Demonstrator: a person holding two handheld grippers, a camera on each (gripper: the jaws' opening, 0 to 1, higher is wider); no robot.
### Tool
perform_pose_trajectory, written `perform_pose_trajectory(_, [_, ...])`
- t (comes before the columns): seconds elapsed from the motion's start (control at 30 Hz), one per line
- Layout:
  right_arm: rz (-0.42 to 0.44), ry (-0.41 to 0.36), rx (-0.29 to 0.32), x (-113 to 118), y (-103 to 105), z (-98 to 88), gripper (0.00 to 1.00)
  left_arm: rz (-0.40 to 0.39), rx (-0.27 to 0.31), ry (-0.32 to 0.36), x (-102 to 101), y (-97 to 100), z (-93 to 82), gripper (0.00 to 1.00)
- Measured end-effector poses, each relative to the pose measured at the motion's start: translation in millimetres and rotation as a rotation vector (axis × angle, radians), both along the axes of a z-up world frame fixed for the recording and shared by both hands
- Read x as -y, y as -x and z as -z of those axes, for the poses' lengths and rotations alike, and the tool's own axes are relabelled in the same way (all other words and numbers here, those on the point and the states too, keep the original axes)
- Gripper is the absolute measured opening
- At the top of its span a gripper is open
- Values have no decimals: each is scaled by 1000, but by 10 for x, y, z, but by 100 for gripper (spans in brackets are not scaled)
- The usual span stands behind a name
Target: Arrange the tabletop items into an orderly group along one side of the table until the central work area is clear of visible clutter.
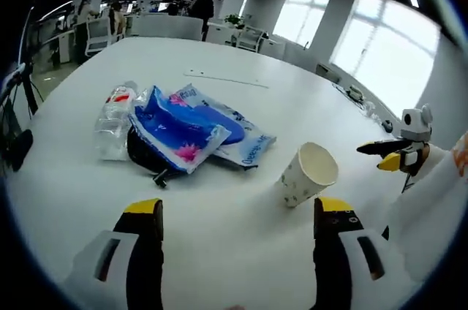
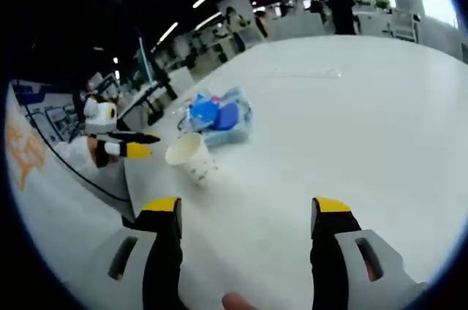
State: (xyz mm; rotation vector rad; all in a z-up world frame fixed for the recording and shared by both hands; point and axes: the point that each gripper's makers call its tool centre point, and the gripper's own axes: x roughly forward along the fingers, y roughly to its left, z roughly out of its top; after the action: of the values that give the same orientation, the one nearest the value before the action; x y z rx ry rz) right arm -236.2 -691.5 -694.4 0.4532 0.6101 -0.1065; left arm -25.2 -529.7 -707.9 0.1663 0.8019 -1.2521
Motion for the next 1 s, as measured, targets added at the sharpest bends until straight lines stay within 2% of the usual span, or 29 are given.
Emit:
perform_pose_trajectory(0.17, [26,-26,-12,-4,53,92,69,-21,3,-17,-112,-51,18,86])
perform_pose_trajectory(0.43, [36,-50,-19,-22,57,135,66,-33,1,-29,-164,-52,2,85])
perform_pose_trajectory(0.53, [40,-56,-24,-33,60,151,65,-39,5,-50,-202,-122,46,84])
perform_pose_trajectory(0.9, [23,-67,-36,-61,85,176,61,-72,7,-34,-179,-327,-10,83])
perform_pose_trajectory(1.0, [24,-72,-36,-76,85,176,61,-96,36,-36,-172,-451,-33,78])
